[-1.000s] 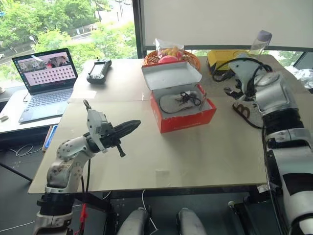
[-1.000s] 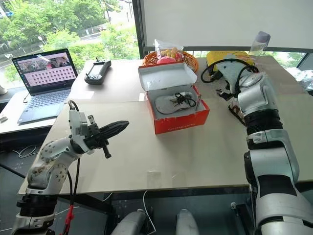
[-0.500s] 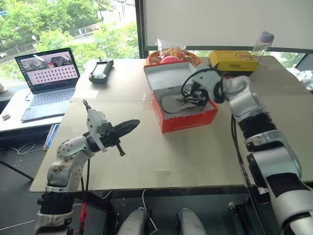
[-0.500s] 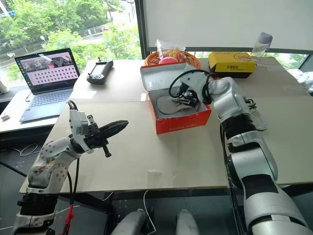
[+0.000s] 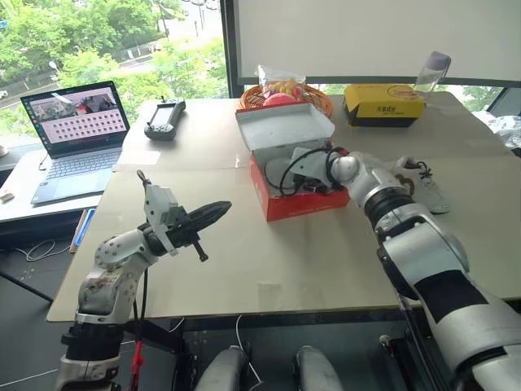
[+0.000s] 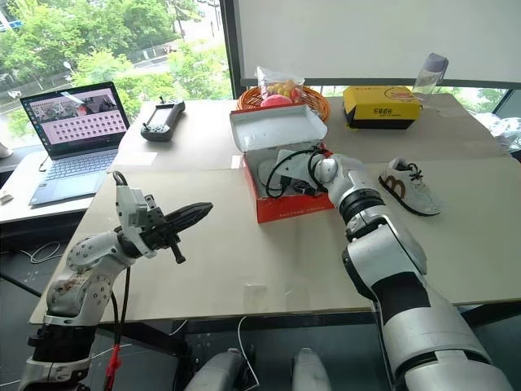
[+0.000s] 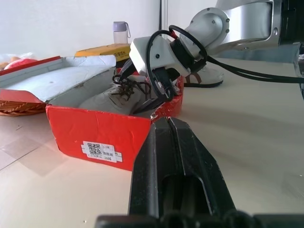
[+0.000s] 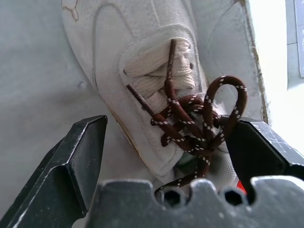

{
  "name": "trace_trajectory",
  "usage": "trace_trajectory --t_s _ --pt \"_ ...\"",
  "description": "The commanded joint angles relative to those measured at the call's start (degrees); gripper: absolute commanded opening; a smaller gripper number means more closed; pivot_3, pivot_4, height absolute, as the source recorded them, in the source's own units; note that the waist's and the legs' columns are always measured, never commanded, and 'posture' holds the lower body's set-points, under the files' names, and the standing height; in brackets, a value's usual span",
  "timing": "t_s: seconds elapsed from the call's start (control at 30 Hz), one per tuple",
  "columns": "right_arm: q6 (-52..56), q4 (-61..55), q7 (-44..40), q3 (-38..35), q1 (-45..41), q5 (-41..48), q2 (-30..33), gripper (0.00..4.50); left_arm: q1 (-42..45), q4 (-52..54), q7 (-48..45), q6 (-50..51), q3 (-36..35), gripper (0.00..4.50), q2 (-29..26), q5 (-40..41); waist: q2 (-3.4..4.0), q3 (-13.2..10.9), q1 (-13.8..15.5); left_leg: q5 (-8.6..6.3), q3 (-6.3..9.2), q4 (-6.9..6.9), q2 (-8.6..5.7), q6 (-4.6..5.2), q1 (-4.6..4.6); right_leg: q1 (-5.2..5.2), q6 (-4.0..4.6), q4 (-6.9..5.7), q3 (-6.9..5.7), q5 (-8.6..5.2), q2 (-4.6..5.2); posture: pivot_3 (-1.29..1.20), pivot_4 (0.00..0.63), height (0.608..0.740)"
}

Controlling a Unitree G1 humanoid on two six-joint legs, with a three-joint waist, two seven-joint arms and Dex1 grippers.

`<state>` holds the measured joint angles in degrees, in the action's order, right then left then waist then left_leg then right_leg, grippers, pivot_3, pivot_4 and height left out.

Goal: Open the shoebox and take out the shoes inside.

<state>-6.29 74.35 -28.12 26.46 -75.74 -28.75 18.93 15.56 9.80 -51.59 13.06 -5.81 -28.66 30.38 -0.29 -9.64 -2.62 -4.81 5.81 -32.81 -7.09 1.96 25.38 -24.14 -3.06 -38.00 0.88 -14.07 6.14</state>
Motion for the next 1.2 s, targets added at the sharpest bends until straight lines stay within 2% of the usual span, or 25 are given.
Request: trace_trajectory --t_s 0.03,0.13,0.23,0.33,0.5,0.6,0.9,1.2 --pt "-0.06 0.8 0.59 -1.18 -1.3 0.22 -1.02 4.43 -0.01 2.68 0.54 0.27 -1.06 0.0 -0.88 0.53 0.0 0.0 -0.03 0.0 0.0 0.0 0.0 0.0 0.0 0.0 0.0 0.0 0.0 0.0 0.0 0.0 0.15 0.732" --pt "0.38 1.2 0.08 -1.55 -0.61 0.31 -1.63 4.43 -0.01 2.73 0.69 0.39 -1.14 0.0 -1.15 0.61 0.0 0.0 -0.12 0.0 0.0 0.01 0.0 0.0 -0.03 0.0 0.0 0.0 0.03 0.0 -0.02 0.0 0.15 0.732" --pt "0.28 1.48 0.47 -1.55 -0.02 0.04 -1.95 3.68 -0.02 2.78 0.69 0.46 -1.09 0.0 -1.26 0.6 0.0 0.0 -0.15 0.0 0.0 0.03 0.0 0.0 -0.06 0.0 0.01 -0.02 0.05 0.0 -0.04 0.0 0.15 0.732" --pt "0.45 1.78 1.3 -1.6 0.36 -0.1 -2.28 2.76 0.04 2.84 0.58 0.51 -1.06 0.0 -1.31 0.7 0.0 0.0 -0.16 0.0 0.0 0.04 0.0 0.0 -0.07 0.0 0.02 -0.02 0.05 -0.01 -0.04 0.0 0.15 0.732" --pt "1.06 2.05 2.6 -2.04 0.63 -0.09 -2.68 0.92 0.06 2.91 0.42 0.56 -0.97 0.0 -1.35 0.78 0.0 0.0 -0.16 0.0 0.0 0.04 0.01 -0.01 -0.08 0.0 0.02 -0.02 0.05 -0.01 -0.04 0.0 0.15 0.732" --pt "1.14 1.86 2.83 -2.59 0.51 0.33 -3.13 0.15 -0.04 2.98 0.39 0.58 -0.93 0.0 -1.36 0.79 0.0 0.0 -0.17 0.0 0.0 0.04 0.0 -0.01 -0.08 0.0 0.02 -0.02 0.06 0.0 -0.04 0.0 0.15 0.732" --pt "0.29 -0.88 2.27 -4.91 -2.5 1.35 -1.23 0.15 -0.46 3.1 0.28 0.57 -0.69 0.0 -1.17 0.77 0.01 0.0 -0.16 0.0 -0.01 0.05 0.0 -0.01 -0.08 -0.01 0.03 -0.02 0.07 0.0 -0.04 0.0 0.15 0.732" --pt "2.66 -15.18 -5.47 -9.14 -2.36 5.12 4.5 0.15 -0.42 2.51 -0.03 0.36 -0.32 0.0 -0.9 0.64 0.05 -0.05 -0.08 0.0 0.0 0.1 0.0 -0.01 -0.05 -0.02 0.03 -0.01 0.07 -0.01 -0.02 0.0 0.15 0.732"
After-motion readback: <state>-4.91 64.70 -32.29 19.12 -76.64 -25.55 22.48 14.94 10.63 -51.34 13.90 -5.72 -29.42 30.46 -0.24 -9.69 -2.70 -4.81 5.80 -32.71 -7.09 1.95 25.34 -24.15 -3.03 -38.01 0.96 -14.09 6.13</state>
